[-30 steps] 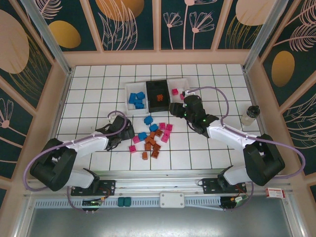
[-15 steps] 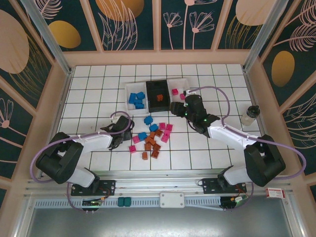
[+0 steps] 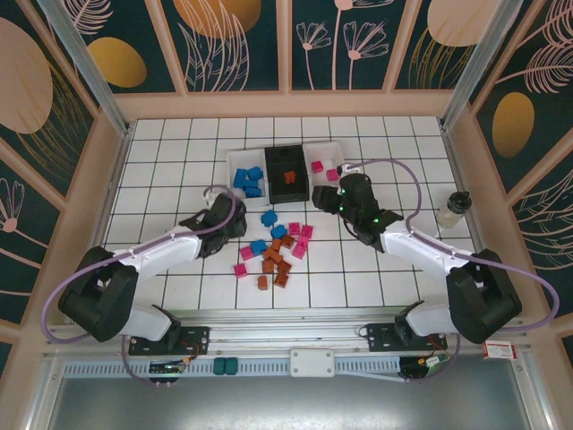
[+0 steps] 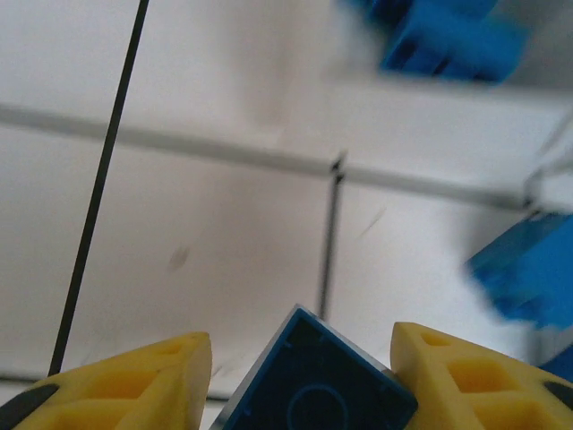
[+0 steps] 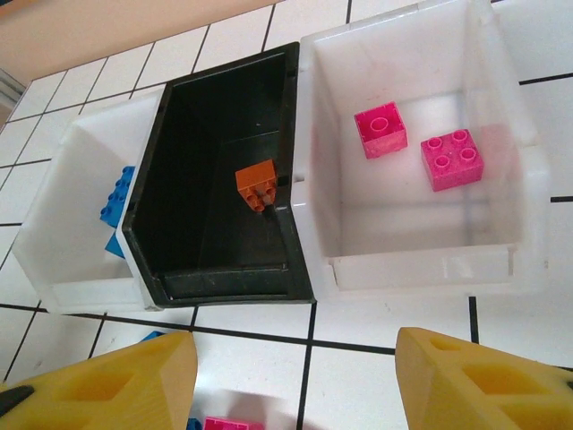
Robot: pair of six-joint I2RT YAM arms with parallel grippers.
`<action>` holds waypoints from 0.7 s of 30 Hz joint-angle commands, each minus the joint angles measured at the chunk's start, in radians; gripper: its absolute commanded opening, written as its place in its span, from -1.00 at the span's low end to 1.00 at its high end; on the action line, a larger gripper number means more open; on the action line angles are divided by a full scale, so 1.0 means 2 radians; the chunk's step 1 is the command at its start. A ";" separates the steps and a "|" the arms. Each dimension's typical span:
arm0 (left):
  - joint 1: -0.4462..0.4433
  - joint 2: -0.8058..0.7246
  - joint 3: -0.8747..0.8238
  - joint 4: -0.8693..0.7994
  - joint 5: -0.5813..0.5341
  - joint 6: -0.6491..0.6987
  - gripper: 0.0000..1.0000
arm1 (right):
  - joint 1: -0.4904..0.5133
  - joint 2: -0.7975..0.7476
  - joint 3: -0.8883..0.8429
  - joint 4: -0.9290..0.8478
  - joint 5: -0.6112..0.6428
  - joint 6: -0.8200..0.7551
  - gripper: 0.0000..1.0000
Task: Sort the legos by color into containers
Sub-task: Pick up the lego from the bottom-left of the table, then place the lego in the container.
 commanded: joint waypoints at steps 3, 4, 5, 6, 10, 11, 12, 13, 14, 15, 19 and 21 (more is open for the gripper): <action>0.022 0.065 0.121 -0.006 -0.015 0.032 -0.17 | -0.003 -0.020 -0.021 0.011 -0.007 0.013 0.22; 0.027 0.087 0.141 -0.007 -0.012 0.036 -0.19 | -0.003 -0.022 -0.024 0.012 -0.008 0.014 0.22; 0.032 0.109 0.161 -0.007 -0.013 0.039 -0.19 | -0.003 -0.024 -0.029 0.011 -0.010 0.014 0.22; 0.035 0.128 0.179 -0.008 -0.015 0.043 -0.20 | -0.003 -0.027 -0.031 0.010 -0.012 0.014 0.22; 0.046 0.208 0.257 -0.028 -0.021 0.052 -0.19 | 0.000 -0.035 -0.040 0.003 -0.021 0.012 0.22; 0.048 0.221 0.275 -0.032 -0.022 0.052 -0.18 | 0.003 -0.038 -0.044 0.003 -0.025 0.010 0.22; 0.050 0.231 0.288 -0.033 -0.022 0.053 -0.16 | 0.004 -0.041 -0.046 0.004 -0.030 0.008 0.22; 0.050 0.239 0.303 -0.036 -0.022 0.054 -0.07 | 0.008 -0.042 -0.049 0.004 -0.034 0.006 0.22; 0.051 0.245 0.316 -0.039 -0.022 0.055 0.06 | 0.012 -0.043 -0.051 0.004 -0.039 0.003 0.22; 0.050 0.248 0.327 -0.042 -0.019 0.055 0.18 | 0.016 -0.042 -0.053 0.002 -0.039 0.002 0.22; 0.050 0.227 0.345 -0.042 0.001 0.052 0.65 | 0.037 -0.031 -0.064 -0.007 -0.039 0.011 0.24; 0.050 0.196 0.330 -0.032 0.017 0.049 0.80 | 0.049 -0.027 -0.074 -0.007 -0.039 0.021 0.25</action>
